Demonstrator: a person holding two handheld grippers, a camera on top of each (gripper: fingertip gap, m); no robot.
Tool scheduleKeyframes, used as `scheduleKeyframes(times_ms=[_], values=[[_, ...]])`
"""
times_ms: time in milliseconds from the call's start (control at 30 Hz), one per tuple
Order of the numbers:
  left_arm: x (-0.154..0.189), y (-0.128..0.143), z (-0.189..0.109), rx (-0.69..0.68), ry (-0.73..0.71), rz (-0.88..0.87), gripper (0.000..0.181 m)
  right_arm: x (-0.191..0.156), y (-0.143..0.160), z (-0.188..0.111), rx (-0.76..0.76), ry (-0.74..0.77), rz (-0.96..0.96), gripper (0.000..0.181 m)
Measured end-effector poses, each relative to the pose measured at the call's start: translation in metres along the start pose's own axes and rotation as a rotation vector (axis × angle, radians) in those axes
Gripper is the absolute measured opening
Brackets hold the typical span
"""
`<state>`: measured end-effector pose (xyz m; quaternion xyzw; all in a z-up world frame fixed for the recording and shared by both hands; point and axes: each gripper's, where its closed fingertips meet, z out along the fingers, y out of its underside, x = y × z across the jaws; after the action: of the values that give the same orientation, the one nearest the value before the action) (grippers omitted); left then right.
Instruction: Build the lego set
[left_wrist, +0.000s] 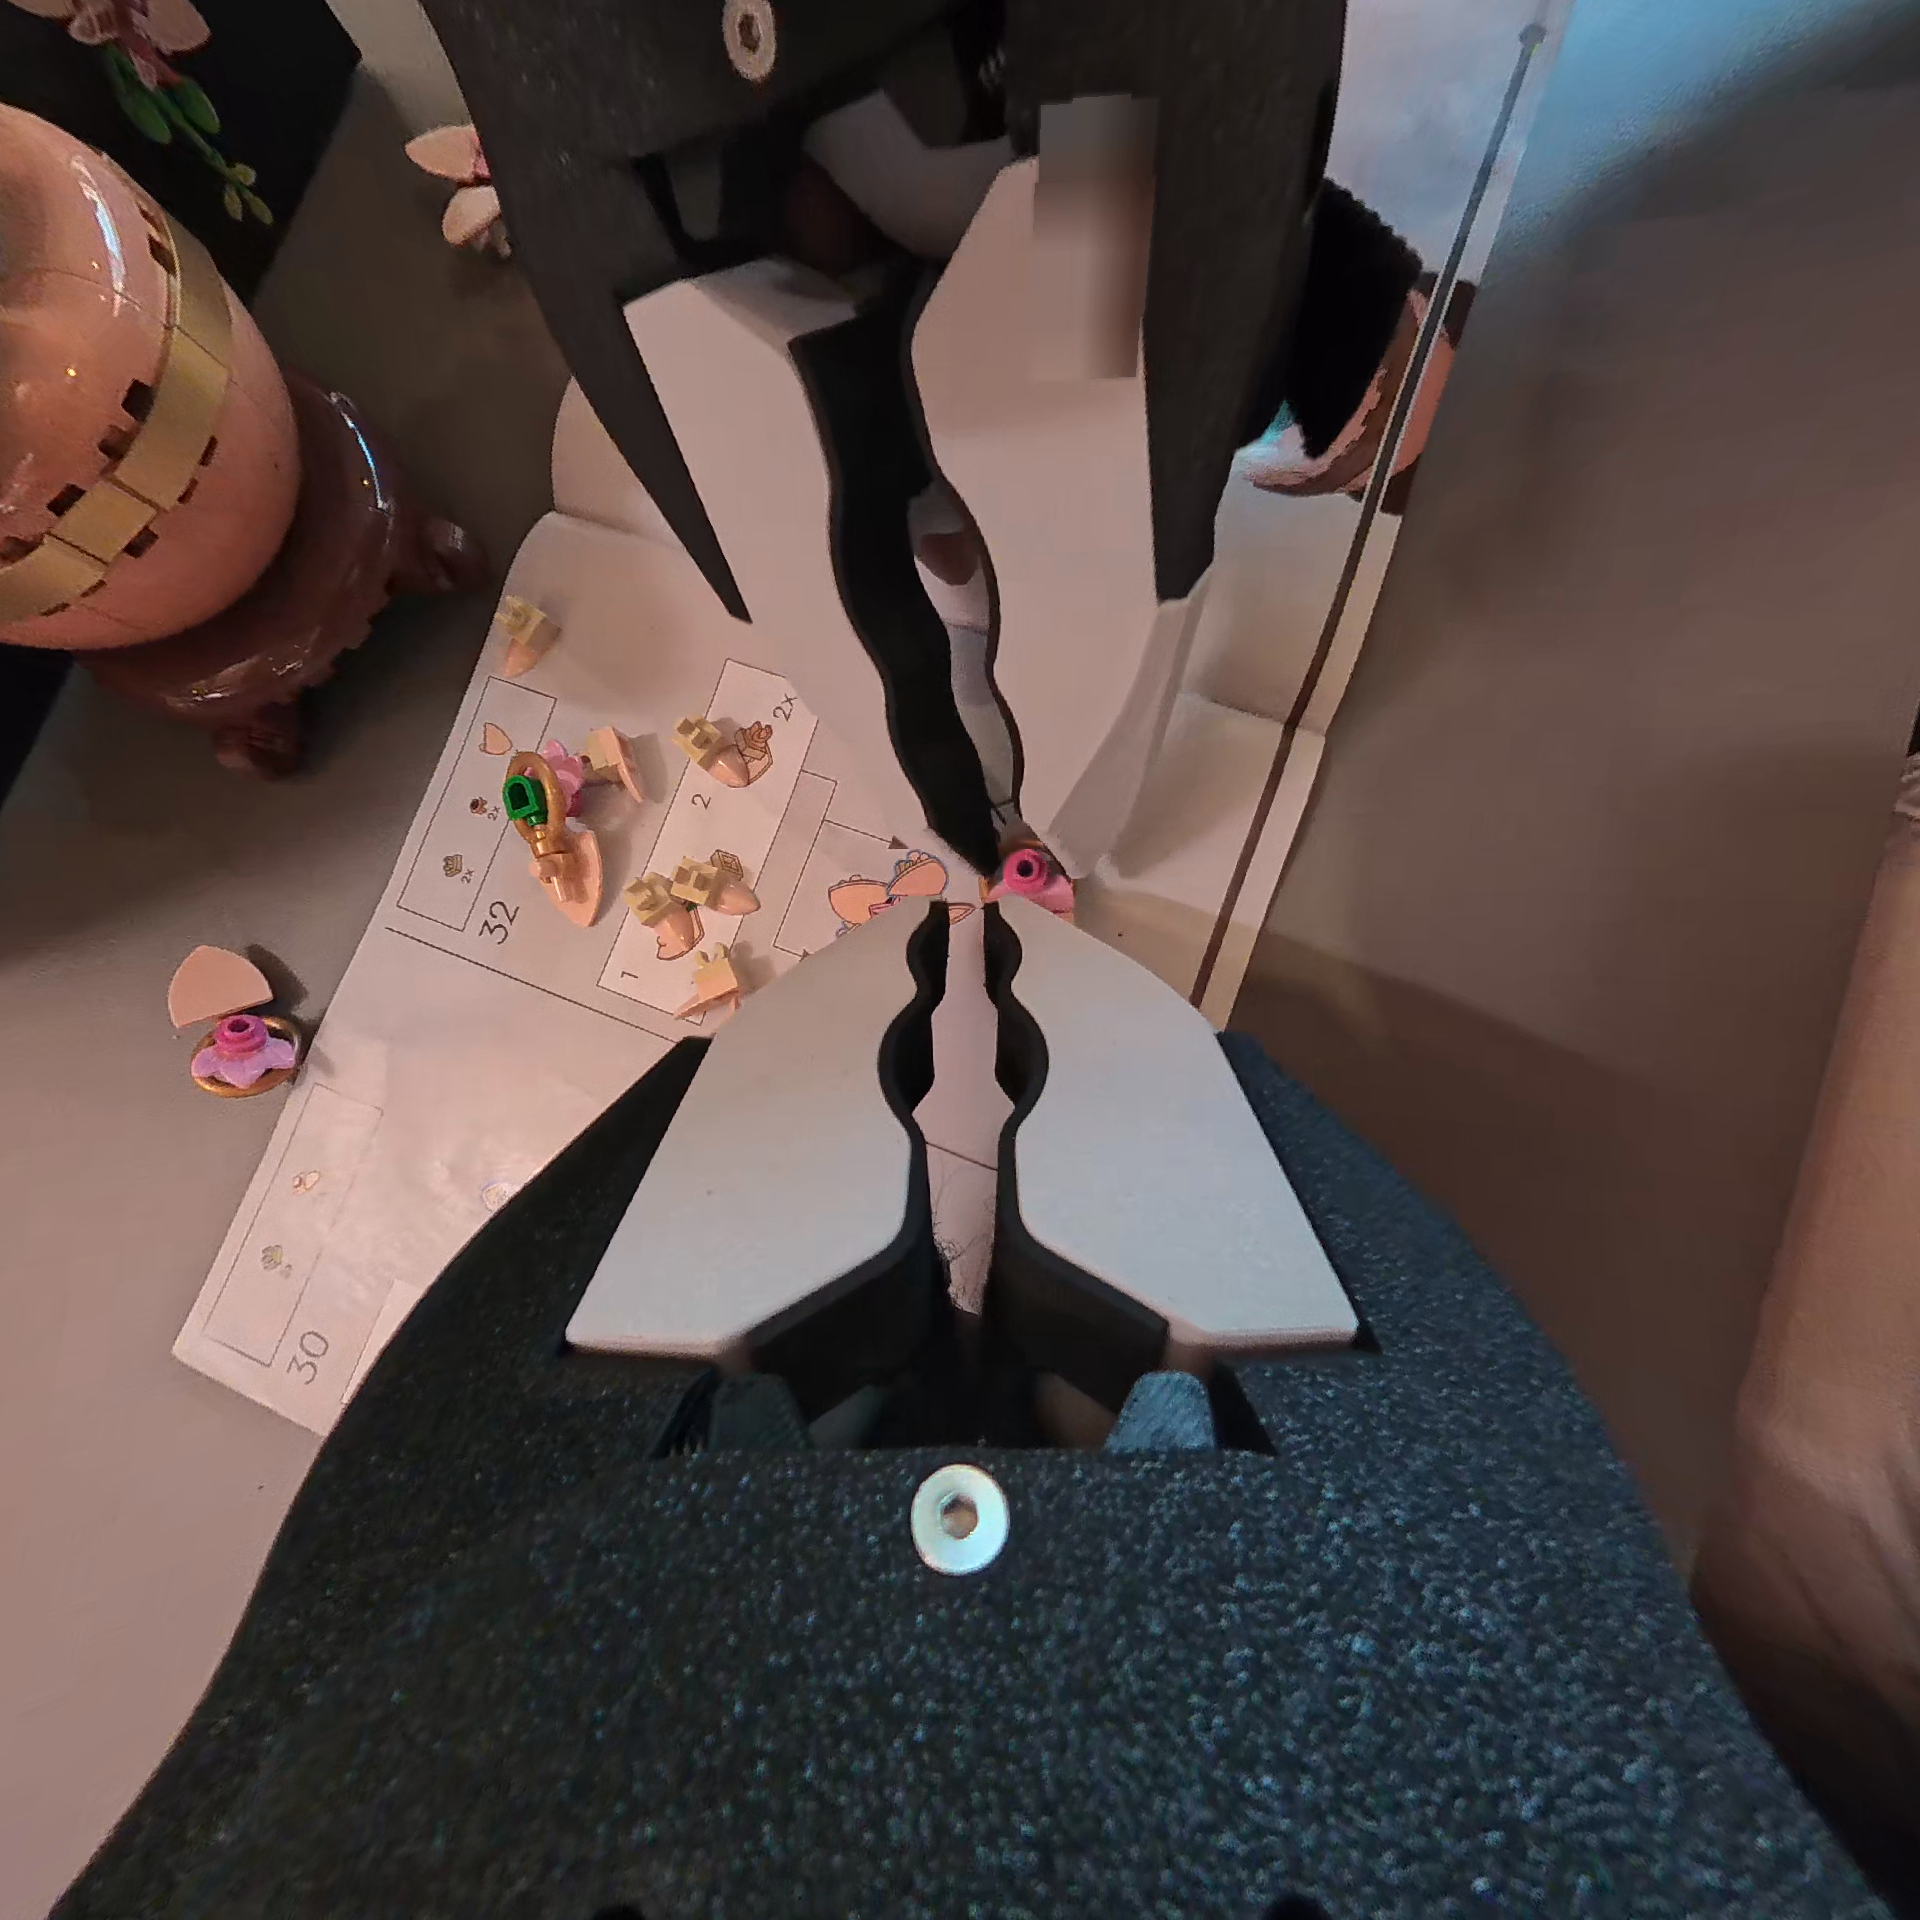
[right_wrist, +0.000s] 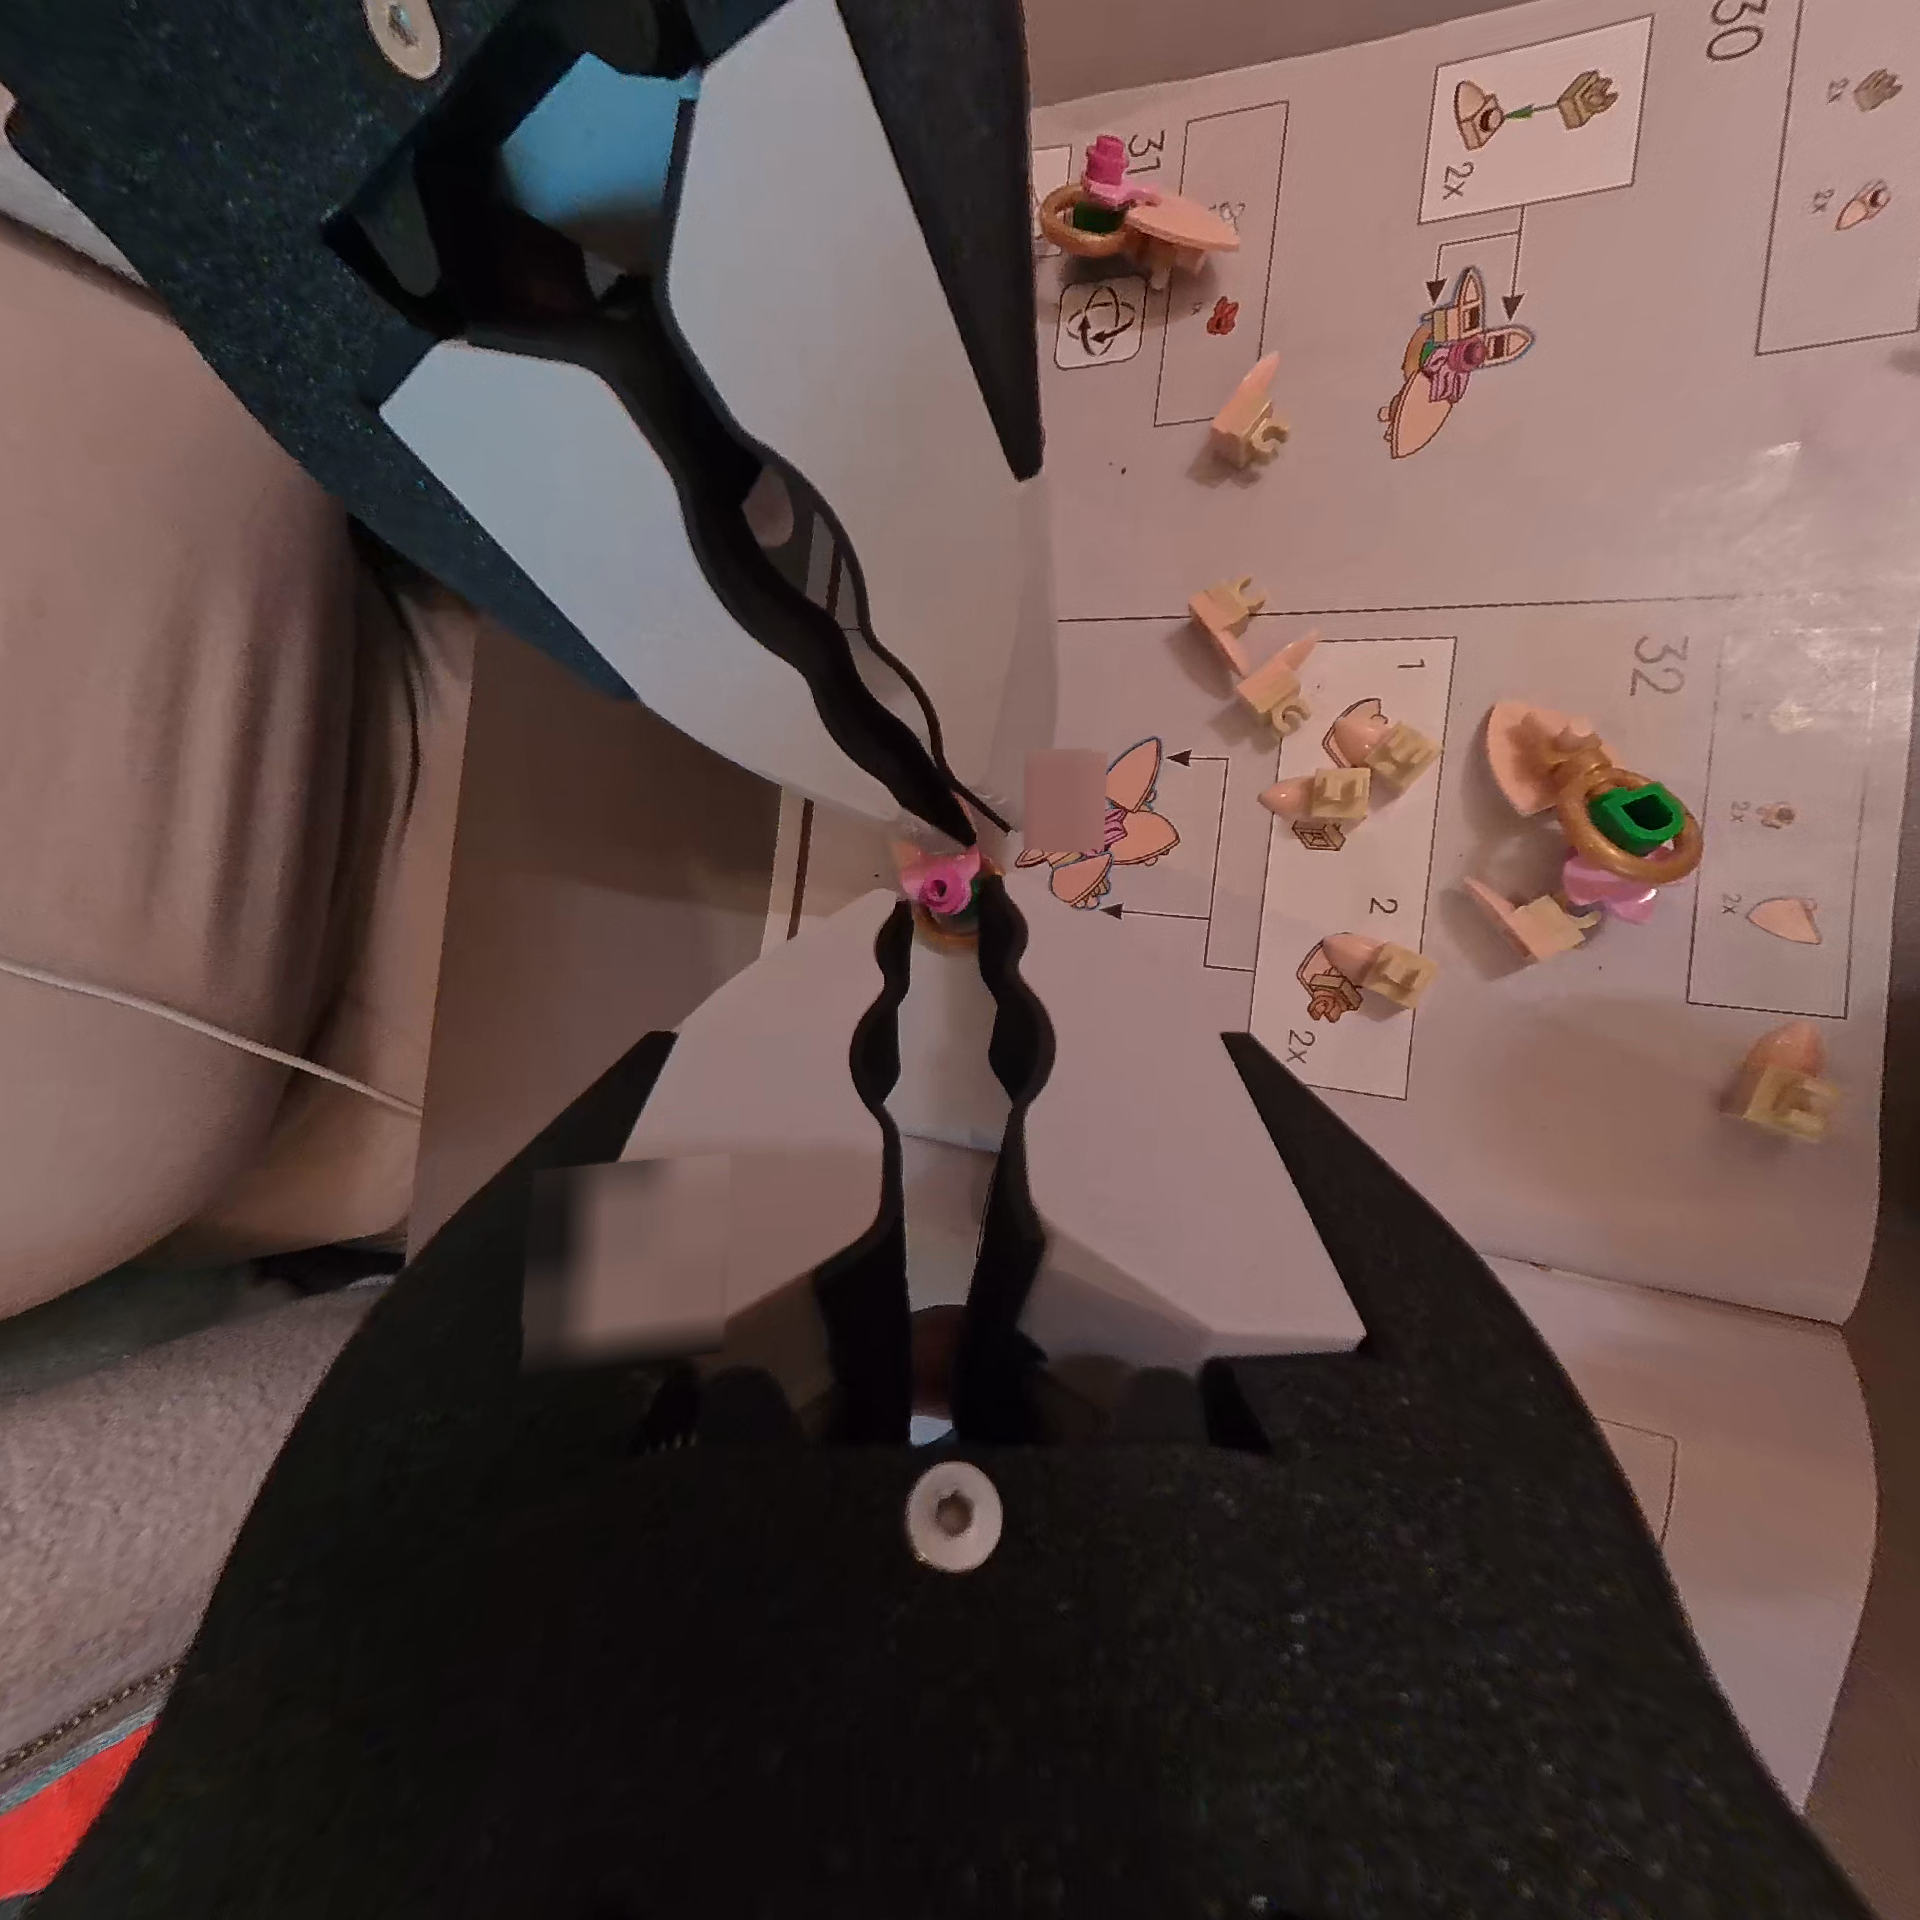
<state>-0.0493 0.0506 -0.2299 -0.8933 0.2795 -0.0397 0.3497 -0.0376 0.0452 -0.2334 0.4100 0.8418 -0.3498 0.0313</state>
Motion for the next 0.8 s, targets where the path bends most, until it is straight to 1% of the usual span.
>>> scheduleKeyframes(times_ms=[33,100,200,267,333,600,800], values=[[-0.0002,-0.0006,-0.0003,0.002,-0.002,0.001,0.006,0.0006,-0.0001,-0.0012,0.002,0.007,-0.003,0.013],[-0.0011,-0.0008,-0.0009,0.002,-0.008,0.002,0.006,0.0024,-0.0011,-0.0046,0.011,0.028,-0.012,0.016],[-0.0015,0.0003,-0.0009,-0.001,-0.007,-0.001,0.006,0.001,-0.0096,-0.0095,0.066,0.062,-0.096,0.005],[-0.0013,0.0007,-0.0004,-0.003,-0.007,0.001,0.006,0.0016,-0.0086,-0.0086,0.045,0.104,-0.163,0.005],[-0.0008,0.0007,0.0001,-0.004,-0.006,0.002,0.006,-0.0004,-0.0065,-0.0058,0.02,0.113,-0.199,0.005],[0.0002,0.0004,0.0006,0.0,-0.003,0.005,0.006,0.0001,-0.0043,-0.0021,-0.003,0.116,-0.19,0.003],[0.0021,0.0006,0.001,0.004,0.017,-0.002,0.003,0.0014,-0.0039,-0.0013,-0.029,0.15,-0.195,0.004]])
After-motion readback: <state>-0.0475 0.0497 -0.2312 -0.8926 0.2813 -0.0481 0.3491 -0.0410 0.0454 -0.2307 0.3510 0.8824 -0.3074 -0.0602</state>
